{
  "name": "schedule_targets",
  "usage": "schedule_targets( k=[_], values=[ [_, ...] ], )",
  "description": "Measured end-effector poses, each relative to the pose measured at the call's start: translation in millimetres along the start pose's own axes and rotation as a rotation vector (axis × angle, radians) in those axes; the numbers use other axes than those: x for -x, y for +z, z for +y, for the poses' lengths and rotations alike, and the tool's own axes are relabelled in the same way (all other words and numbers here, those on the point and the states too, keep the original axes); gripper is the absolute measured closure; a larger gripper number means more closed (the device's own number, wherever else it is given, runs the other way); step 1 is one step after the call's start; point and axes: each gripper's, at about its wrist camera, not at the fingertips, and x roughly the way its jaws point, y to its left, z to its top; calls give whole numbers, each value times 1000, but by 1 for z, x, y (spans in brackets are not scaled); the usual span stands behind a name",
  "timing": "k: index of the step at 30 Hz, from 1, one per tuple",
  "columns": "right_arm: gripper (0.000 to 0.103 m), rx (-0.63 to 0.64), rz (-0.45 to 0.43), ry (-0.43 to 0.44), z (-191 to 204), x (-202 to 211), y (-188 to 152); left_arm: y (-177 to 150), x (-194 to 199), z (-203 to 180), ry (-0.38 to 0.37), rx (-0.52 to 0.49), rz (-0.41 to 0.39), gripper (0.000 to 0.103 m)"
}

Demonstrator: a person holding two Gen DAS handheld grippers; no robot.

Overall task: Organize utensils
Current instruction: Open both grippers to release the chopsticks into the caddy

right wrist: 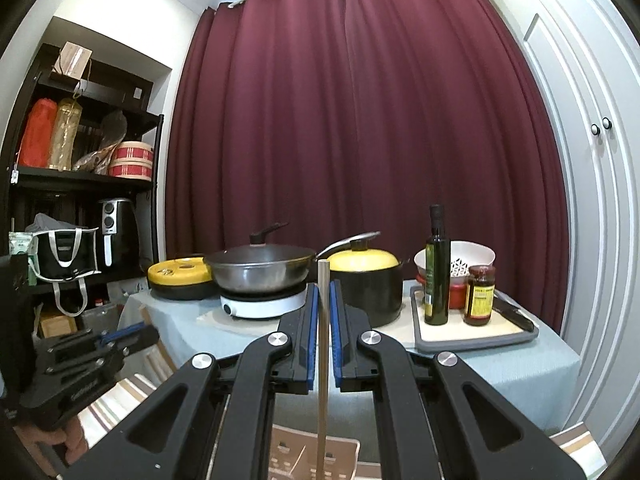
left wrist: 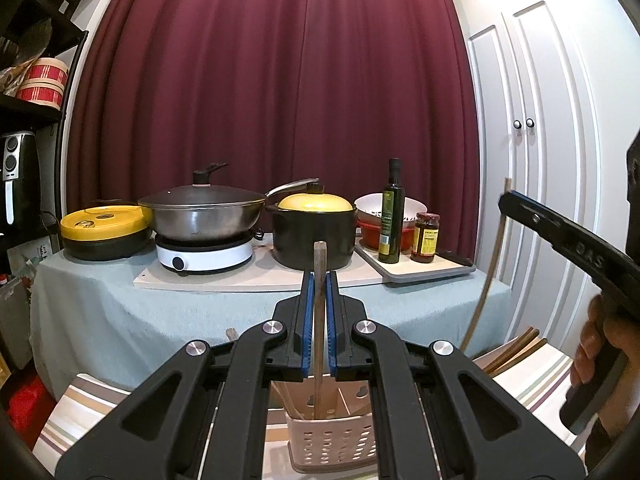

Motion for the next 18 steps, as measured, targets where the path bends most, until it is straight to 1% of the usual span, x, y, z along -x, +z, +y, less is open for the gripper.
schedule_targets(
  k=[4,8,11,12,14,15,18],
  values=[
    [96,26,-5,-17,2,-12,-7,-2,-2,1,3,-2,6,97],
    [96,13,63,-2,1,-25,-24,-7,-7,2,-6,9,34,97],
    [96,1,82,-11,-1,-25,-31,-10,-9,1,-8,9,48,94],
    [94,-1,84,-14,-1,-24,-31,-10,-9,1,-11,8,50,92],
    [89,-5,86,-18,-2,-20,-31,-10,-7,1,-14,6,48,83],
    [86,-4,86,-18,-1,-19,-30,-10,-7,0,-14,7,45,75],
    [84,5,90,-17,0,-14,-30,-6,-1,0,-15,8,35,73]
  ],
)
